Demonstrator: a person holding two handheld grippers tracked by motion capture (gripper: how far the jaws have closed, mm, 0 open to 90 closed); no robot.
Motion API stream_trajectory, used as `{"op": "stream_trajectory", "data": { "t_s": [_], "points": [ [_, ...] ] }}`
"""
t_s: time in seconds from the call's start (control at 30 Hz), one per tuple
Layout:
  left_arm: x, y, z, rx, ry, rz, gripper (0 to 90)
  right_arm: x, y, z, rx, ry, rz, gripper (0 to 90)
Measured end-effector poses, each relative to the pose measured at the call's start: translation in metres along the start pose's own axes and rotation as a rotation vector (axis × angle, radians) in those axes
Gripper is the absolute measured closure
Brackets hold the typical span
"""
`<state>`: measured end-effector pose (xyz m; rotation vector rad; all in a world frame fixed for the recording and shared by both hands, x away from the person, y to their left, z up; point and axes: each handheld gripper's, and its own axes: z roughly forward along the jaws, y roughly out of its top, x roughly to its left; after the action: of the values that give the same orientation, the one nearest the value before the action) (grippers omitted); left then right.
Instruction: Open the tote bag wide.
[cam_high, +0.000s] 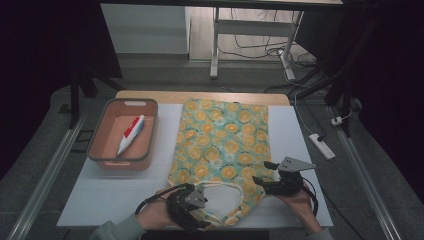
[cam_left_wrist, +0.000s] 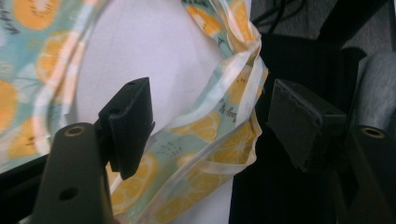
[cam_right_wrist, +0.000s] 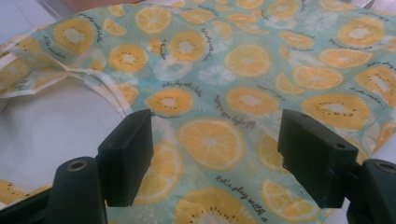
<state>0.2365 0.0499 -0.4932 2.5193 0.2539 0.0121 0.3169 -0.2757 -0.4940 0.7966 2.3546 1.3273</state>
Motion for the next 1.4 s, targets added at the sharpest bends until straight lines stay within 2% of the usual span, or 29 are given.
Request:
{"op": "stream_trajectory", "data": {
  "t_s": [0.07, 0.23, 0.3, 0.4, 0.57, 0.67, 0.77, 0.9, 1.03, 1.17, 1.23, 1.27, 1.4],
  "points": [
    [0.001, 0.001, 0.007, 0.02, -0.006, 0.004, 36.1, 0.001, 0.0, 0.001, -0.001, 0.003, -0.005, 26.9],
    [0.002, -0.002, 0.017, 0.074, -0.048, 0.011, 60.1, 0.001, 0.0, 0.001, 0.003, 0.0, -0.01, 26.9],
    [0.001, -0.002, 0.017, 0.074, -0.055, 0.01, 74.4, 0.001, 0.0, 0.0, 0.001, -0.004, -0.007, 26.9],
    [0.001, -0.003, 0.012, 0.044, -0.045, 0.003, 83.1, 0.001, 0.0, 0.0, 0.003, -0.006, -0.006, 26.9],
    [-0.003, -0.003, -0.015, -0.1, -0.05, -0.006, 84.3, 0.001, 0.0, -0.002, -0.001, -0.008, -0.007, 27.0],
    [-0.006, -0.003, -0.037, -0.205, -0.025, -0.019, 84.2, 0.001, 0.0, -0.002, -0.001, -0.007, -0.005, 26.9],
    [-0.006, -0.005, -0.053, -0.276, 0.012, -0.032, 86.5, 0.001, 0.001, -0.004, -0.006, -0.018, -0.009, 26.8],
    [-0.001, -0.005, -0.068, -0.317, 0.031, -0.061, 87.5, -0.001, 0.002, -0.008, -0.023, -0.019, 0.01, 26.8],
    [0.003, -0.008, -0.08, -0.354, 0.053, -0.083, 87.7, -0.003, 0.006, -0.022, -0.039, -0.049, 0.018, 26.8],
    [0.006, -0.007, -0.097, -0.407, 0.074, -0.097, 87.7, -0.001, 0.011, -0.035, -0.039, -0.051, 0.014, 26.1],
    [0.008, -0.002, -0.106, -0.427, 0.089, -0.084, 87.7, 0.002, 0.014, -0.041, -0.036, -0.036, 0.01, 25.6],
    [0.008, 0.001, -0.11, -0.438, 0.092, -0.079, 87.7, 0.006, 0.018, -0.044, -0.023, -0.014, 0.0, 24.6],
    [0.012, 0.009, -0.124, -0.481, 0.108, -0.066, 87.7, 0.017, 0.025, -0.042, 0.002, 0.021, -0.038, 23.2]
  ]
}}
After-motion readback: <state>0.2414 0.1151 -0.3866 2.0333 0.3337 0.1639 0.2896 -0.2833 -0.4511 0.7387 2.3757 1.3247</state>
